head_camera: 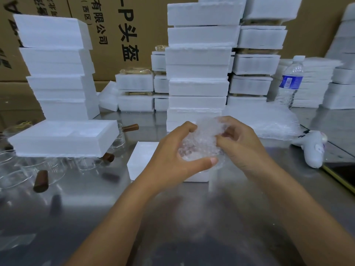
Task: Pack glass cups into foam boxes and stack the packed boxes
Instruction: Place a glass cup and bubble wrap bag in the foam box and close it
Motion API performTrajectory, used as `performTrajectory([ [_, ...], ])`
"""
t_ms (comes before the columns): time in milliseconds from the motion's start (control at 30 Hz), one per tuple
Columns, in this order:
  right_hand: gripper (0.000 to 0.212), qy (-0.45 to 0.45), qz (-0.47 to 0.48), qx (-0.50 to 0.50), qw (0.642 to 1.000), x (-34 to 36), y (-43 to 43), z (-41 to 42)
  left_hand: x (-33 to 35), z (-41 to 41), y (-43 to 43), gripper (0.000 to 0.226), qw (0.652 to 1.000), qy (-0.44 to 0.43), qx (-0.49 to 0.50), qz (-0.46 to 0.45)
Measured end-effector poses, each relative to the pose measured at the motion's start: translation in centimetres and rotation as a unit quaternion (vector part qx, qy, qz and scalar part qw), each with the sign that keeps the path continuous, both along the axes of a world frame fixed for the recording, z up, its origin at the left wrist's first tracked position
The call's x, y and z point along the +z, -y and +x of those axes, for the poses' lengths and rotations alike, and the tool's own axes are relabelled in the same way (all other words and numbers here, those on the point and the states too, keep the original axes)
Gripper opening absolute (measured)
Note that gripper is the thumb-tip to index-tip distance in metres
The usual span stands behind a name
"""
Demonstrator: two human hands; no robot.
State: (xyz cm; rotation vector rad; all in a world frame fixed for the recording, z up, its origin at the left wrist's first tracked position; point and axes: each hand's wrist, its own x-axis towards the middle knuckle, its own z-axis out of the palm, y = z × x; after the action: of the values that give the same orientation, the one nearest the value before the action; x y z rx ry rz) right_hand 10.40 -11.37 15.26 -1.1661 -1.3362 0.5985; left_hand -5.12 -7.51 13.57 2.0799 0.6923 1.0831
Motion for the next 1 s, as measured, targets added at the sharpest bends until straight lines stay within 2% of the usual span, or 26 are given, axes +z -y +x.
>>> performTrajectory([
  [167,0.021,0.017,0.045,0.067,0.997,0.2,0.7,-0.7,0.3,-0.5,-0.4,0.065,1.0,0.016,-0.004,-0.003],
  [233,0.015,0.044,0.07,0.054,0.995,0.1,0.7,-1.0,0.2,-0.5,-0.5,0.063,1.0,0.019,0.003,-0.007],
  [300,0.024,0.074,0.084,0.022,0.993,-0.2,0.6,-1.1,0.0,-0.5,-0.5,0.064,1.0,0.021,0.02,-0.012],
  [400,0.029,0.078,0.059,-0.002,0.995,-0.4,0.3,-0.9,-0.2,-0.4,-0.5,0.079,1.0,0.005,0.014,0.004],
  [500,0.015,0.076,0.025,-0.04,0.996,-0.3,0.2,-0.9,-0.2,-0.1,-0.3,0.087,0.999,-0.011,-0.005,0.047],
  [600,0.031,0.067,-0.01,-0.062,0.996,-0.6,0.1,-0.6,-0.4,0.2,0.0,0.086,0.995,-0.018,-0.017,0.093],
  [733,0.033,0.099,-0.06,-0.041,0.992,-0.8,0.1,-0.6,-0.6,0.9,0.6,0.084,0.993,-0.023,-0.035,0.114],
  [833,0.031,0.089,-0.032,-0.024,0.995,-0.5,0.2,-0.4,-0.5,0.8,0.2,0.081,0.996,0.013,-0.042,0.073],
  [933,0.019,-0.003,0.025,-0.043,0.999,-0.1,0.1,0.1,-0.1,-0.5,-0.9,0.078,0.998,0.064,-0.012,0.014],
  [1000,0.013,-0.029,0.029,-0.083,0.996,-0.1,-0.2,0.4,0.4,-1.7,-1.7,0.07,0.993,0.107,-0.009,-0.052],
])
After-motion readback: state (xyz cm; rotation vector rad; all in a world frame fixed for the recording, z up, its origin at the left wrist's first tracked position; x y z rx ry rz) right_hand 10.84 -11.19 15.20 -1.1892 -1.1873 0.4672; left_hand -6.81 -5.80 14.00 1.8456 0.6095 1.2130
